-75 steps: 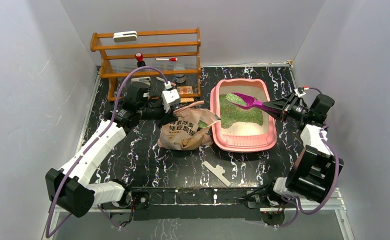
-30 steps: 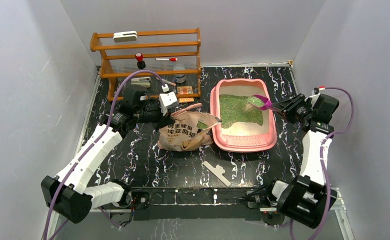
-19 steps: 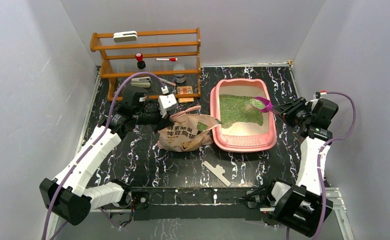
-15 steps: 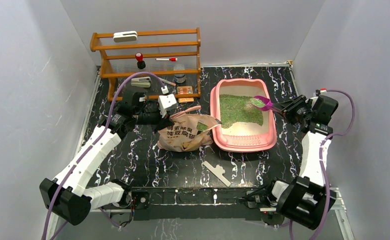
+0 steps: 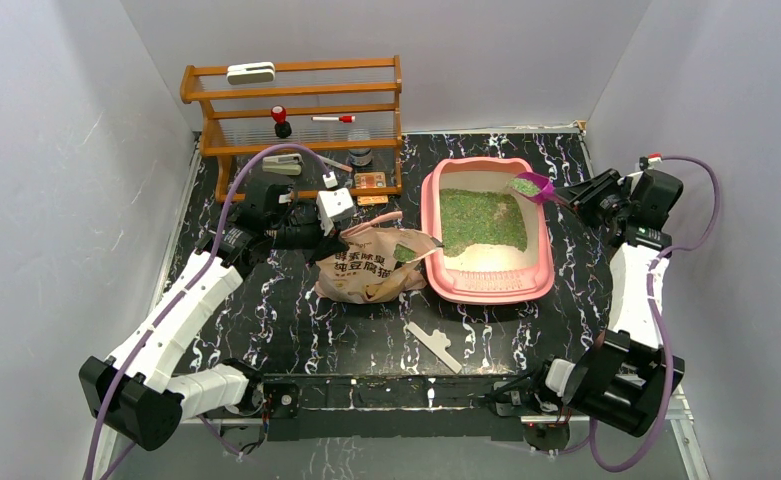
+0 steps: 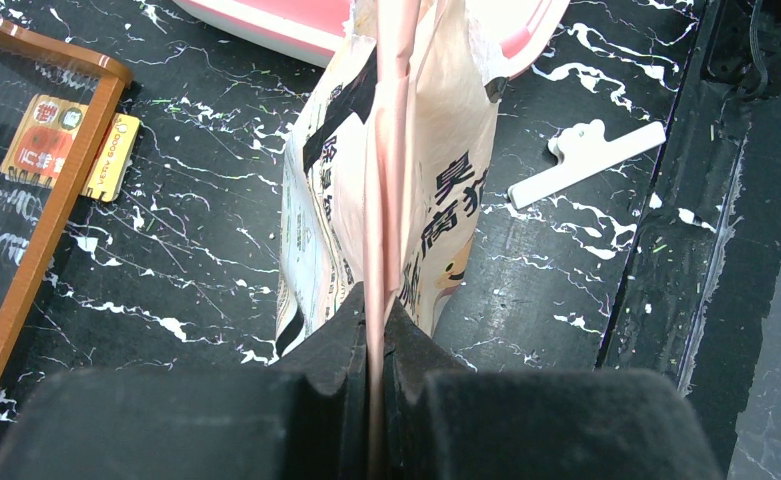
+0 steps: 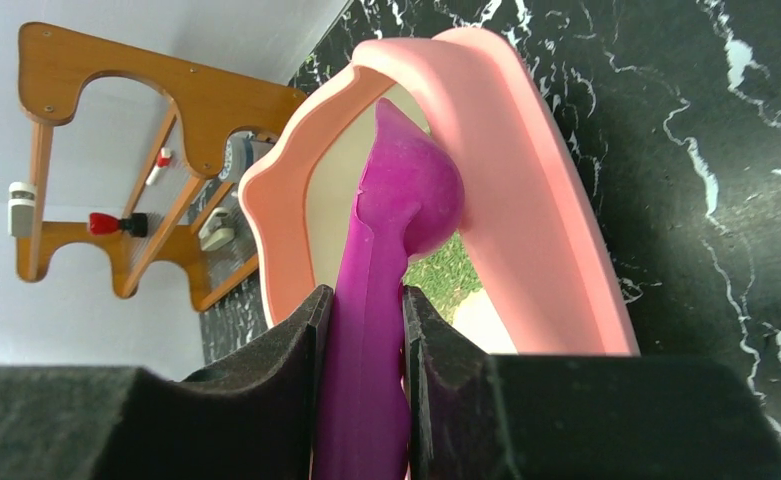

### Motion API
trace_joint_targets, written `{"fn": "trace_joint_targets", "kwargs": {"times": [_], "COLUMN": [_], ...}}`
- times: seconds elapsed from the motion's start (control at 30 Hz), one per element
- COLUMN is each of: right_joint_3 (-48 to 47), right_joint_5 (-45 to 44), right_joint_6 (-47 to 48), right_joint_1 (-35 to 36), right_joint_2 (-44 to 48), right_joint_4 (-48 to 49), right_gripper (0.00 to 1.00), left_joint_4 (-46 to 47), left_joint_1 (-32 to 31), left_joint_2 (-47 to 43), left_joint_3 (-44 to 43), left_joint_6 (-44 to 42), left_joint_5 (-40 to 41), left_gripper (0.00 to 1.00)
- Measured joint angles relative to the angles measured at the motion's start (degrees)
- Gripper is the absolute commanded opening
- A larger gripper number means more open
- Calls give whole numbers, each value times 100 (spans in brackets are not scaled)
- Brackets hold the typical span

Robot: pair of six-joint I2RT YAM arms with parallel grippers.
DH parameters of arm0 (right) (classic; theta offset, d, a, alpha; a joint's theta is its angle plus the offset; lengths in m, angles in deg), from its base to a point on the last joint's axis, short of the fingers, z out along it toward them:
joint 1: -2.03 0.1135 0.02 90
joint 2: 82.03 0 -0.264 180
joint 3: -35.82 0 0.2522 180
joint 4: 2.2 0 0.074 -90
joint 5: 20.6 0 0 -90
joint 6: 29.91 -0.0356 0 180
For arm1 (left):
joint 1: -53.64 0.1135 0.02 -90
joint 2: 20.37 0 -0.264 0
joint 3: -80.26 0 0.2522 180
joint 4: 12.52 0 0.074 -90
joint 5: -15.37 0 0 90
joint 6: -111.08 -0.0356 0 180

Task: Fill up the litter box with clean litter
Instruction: Pour the cat litter into the litter box.

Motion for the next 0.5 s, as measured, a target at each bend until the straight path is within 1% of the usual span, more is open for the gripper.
{"fn": "trace_joint_targets", "kwargs": {"times": [0.27,0.5], "right_joint_3": [-79,-79], "right_joint_5": [-345,-621], "right_joint_6": [431,835], "right_joint_1": [120,118], "right_joint_2": [144,625], "right_joint_4": [-146,-623], "right_gripper": [0,0], "left_joint_4": [-2,0], "left_joint_1": [0,0], "left_joint_2": [0,0], "left_joint_3": [0,0], "left_joint_6": [0,0], "left_joint_5": [0,0], "left_gripper": [0,0]}}
